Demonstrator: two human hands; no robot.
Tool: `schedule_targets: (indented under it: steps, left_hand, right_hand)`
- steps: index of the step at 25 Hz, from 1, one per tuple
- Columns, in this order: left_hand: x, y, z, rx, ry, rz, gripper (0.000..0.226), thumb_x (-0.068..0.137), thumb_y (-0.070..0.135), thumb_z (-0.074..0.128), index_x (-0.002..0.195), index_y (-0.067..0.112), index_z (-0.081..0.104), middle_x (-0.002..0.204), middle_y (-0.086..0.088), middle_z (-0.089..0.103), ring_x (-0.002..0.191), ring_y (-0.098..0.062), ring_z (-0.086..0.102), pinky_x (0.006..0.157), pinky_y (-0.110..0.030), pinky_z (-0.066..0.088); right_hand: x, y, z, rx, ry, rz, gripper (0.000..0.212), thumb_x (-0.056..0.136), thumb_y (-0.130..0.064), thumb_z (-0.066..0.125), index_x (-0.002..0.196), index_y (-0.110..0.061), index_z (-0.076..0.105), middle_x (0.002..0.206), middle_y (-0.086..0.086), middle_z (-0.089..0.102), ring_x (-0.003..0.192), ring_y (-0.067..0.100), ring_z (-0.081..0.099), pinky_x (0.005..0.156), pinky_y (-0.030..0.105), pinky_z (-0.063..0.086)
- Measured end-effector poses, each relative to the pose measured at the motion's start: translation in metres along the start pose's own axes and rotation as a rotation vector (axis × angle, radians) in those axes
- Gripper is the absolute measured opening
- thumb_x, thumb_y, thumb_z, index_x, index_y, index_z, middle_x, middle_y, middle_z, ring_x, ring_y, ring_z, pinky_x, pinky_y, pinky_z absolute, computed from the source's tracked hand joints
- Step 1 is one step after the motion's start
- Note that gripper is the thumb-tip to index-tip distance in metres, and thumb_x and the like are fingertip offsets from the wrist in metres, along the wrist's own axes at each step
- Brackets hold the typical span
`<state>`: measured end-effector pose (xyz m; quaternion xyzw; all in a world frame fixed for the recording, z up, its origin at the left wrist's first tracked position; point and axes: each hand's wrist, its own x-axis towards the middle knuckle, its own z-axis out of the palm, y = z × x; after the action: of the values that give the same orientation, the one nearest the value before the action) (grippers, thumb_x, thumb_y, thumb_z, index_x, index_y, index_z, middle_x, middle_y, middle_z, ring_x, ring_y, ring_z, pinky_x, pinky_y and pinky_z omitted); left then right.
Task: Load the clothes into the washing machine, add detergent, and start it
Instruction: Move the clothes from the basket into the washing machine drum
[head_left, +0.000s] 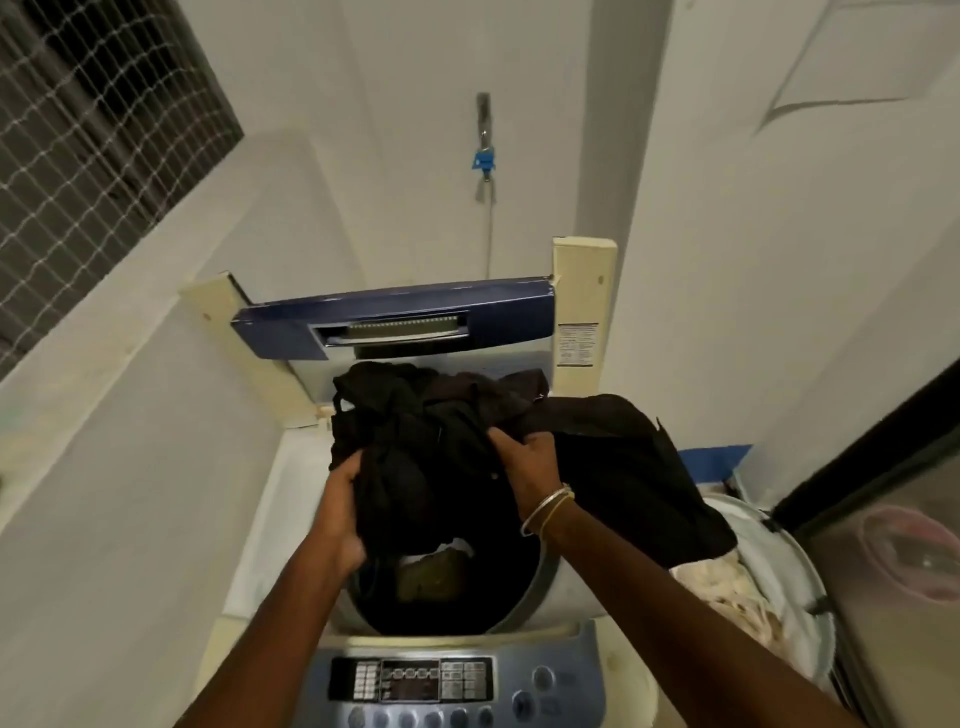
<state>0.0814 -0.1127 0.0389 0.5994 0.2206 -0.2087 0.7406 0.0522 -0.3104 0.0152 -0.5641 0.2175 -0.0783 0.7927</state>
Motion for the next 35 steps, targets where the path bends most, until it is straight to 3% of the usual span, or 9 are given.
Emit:
schedule_targets:
  steps: [4,9,15,19,24,27,29,31,35]
  left_hand:
    - [0.027,-0.036,-0.051,0.14,0.195,-0.143,0.04,0.091,0.024,0.066,0.127,0.009,0.061,0.109,-0.014,0.069,0.087,-0.029,0.066,0.08,-0.036,0.052]
    - [0.043,-0.058,-0.047,0.322,0.217,-0.194,0.031,0.095,0.012,0.059,0.125,0.008,0.059,0.098,-0.01,0.063,0.08,-0.022,0.06,0.067,-0.031,0.051]
    - [0.055,-0.08,0.032,0.714,-0.017,0.174,0.041,0.088,0.007,0.062,0.125,0.025,0.061,0.126,0.004,0.062,0.112,-0.01,0.059,0.094,-0.028,0.05]
    - [0.057,-0.09,0.111,0.917,-0.312,0.424,0.065,0.078,0.009,0.072,0.135,0.033,0.049,0.137,0.007,0.055,0.126,-0.01,0.053,0.106,-0.031,0.046]
    - [0.063,-0.112,0.173,1.142,-0.53,0.439,0.121,0.062,0.037,0.089,0.155,0.036,0.012,0.163,0.004,0.013,0.149,-0.014,0.014,0.121,-0.038,0.024]
    - [0.066,-0.116,0.182,1.185,-0.505,0.428,0.122,0.062,0.042,0.087,0.155,0.037,0.009,0.163,0.003,0.011,0.149,-0.018,0.014,0.12,-0.041,0.025]
    - [0.066,-0.117,0.177,1.165,-0.514,0.461,0.117,0.063,0.049,0.085,0.155,0.036,0.013,0.162,0.004,0.014,0.148,-0.017,0.016,0.12,-0.041,0.026]
    - [0.063,-0.117,0.17,1.125,-0.532,0.487,0.116,0.063,0.055,0.084,0.154,0.036,0.015,0.161,0.007,0.016,0.148,-0.014,0.019,0.12,-0.04,0.028]
    - [0.047,-0.108,0.152,1.065,-0.591,0.538,0.136,0.052,0.061,0.09,0.153,0.044,0.0,0.161,0.02,0.007,0.148,-0.004,0.013,0.119,-0.034,0.025]
  right_hand:
    - [0.019,0.058,0.024,-0.486,0.011,0.135,0.028,0.086,-0.024,0.071,0.08,0.003,0.067,0.075,0.02,0.068,0.077,0.034,0.069,0.074,0.044,0.058]
    - [0.022,0.098,0.014,-0.811,-0.232,0.493,0.057,0.09,-0.031,0.068,0.138,-0.005,0.049,0.134,0.012,0.055,0.123,0.032,0.055,0.098,0.028,0.044]
    - [0.012,0.056,-0.023,-0.845,-0.017,-0.179,0.022,0.092,-0.024,0.063,0.112,-0.018,0.066,0.103,0.0,0.07,0.098,0.014,0.065,0.093,0.029,0.052]
    - [0.031,0.023,-0.08,-1.028,0.255,-0.433,0.044,0.085,-0.036,0.068,0.125,-0.022,0.056,0.125,0.003,0.06,0.123,0.022,0.049,0.104,0.047,0.044]
    - [0.051,0.002,-0.16,-1.027,0.326,0.253,0.132,0.06,-0.077,0.072,0.155,-0.033,-0.008,0.164,0.011,0.002,0.15,0.037,0.004,0.117,0.058,0.012]
    - [0.064,0.009,-0.191,-0.586,0.155,0.615,0.141,0.054,-0.075,0.08,0.157,-0.026,-0.003,0.162,0.011,0.019,0.146,0.037,0.025,0.119,0.052,0.022]
    - [0.067,0.021,-0.199,-0.313,0.118,0.653,0.136,0.043,-0.07,0.088,0.153,-0.026,0.023,0.152,0.009,0.041,0.131,0.034,0.048,0.109,0.053,0.041]
    - [0.064,0.021,-0.194,-0.186,0.183,0.538,0.104,0.059,-0.051,0.09,0.144,-0.016,0.041,0.137,0.011,0.055,0.11,0.028,0.06,0.093,0.042,0.051]
    - [0.042,0.001,-0.165,-0.22,0.342,0.134,0.038,0.083,-0.024,0.076,0.116,-0.015,0.06,0.106,0.005,0.066,0.1,0.023,0.062,0.08,0.029,0.047]
